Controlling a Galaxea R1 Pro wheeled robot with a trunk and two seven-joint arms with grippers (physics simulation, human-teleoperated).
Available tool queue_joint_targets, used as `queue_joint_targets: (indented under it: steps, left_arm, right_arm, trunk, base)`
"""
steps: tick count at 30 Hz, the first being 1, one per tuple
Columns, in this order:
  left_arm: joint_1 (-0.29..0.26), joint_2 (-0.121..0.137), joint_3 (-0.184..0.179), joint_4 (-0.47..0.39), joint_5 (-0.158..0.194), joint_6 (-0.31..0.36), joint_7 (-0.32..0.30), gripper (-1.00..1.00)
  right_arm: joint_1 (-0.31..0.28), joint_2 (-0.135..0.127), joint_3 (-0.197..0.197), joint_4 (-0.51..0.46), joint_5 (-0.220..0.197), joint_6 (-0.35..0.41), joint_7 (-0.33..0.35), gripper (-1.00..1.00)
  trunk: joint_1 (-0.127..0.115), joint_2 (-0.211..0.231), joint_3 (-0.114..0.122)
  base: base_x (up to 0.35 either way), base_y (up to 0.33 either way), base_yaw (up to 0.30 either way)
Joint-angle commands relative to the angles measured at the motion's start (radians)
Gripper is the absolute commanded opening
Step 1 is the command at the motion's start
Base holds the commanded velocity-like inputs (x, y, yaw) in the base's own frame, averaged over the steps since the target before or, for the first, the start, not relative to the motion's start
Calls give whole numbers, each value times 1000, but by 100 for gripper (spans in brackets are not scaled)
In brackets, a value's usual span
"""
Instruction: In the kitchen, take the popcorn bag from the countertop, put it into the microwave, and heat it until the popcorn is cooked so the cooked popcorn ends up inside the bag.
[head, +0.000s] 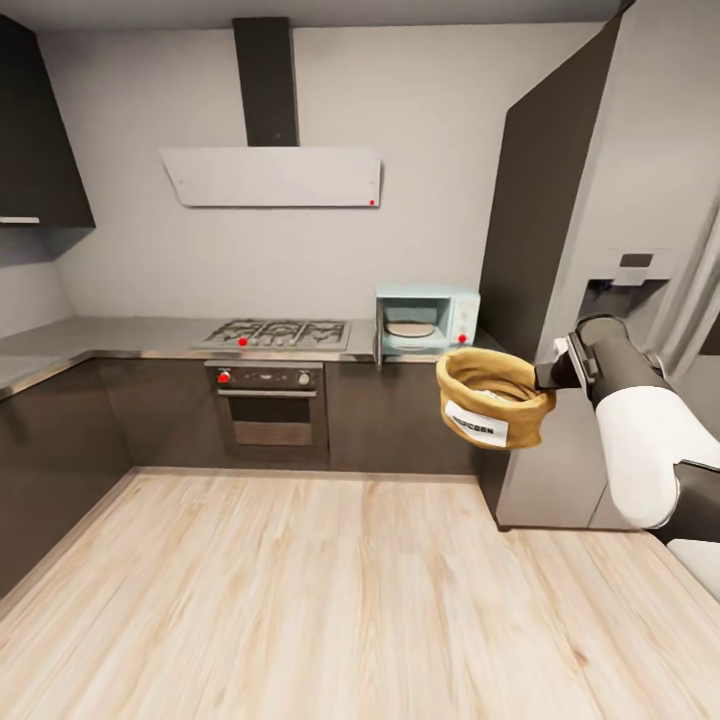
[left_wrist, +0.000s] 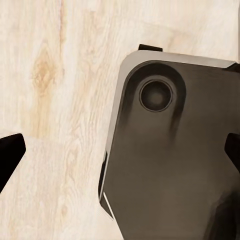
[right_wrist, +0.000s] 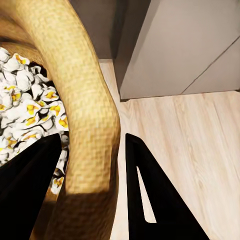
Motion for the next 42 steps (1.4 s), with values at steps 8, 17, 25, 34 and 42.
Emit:
queue_joint_targets:
  steps: [8,17,25,34,42]
  left_arm:
    - [0,0,3,0,6,-3,4,100]
    - [0,1,5,0,7,-3,4,100]
    - [0,1,5,0,7,-5,4,100]
    - [0,1,5,0,8,-5,4,100]
    - [0,1,5,0,7,-5,4,100]
  right_arm:
    - [-1,0,-5,-1,10,2,9,-100]
    - [-1,0,-4,5,10,2,2,-100]
    - [-1,6,-3,104,10,2,2,-100]
    - [-1,14,-2,105,4,2,14,-100]
    - [-1,49,-4,94,5,2,11,-100]
  trunk:
    - [1,-1,-1]
    - [1,-1,-1]
    - [1,-1,-1]
    - [1,-1,-1]
    - [1,-1,-1]
  base:
    - [322,0,0]
    - [322,-31,0]
    - [322,-89,0]
    - [322,-89,0]
    - [322,-90,0]
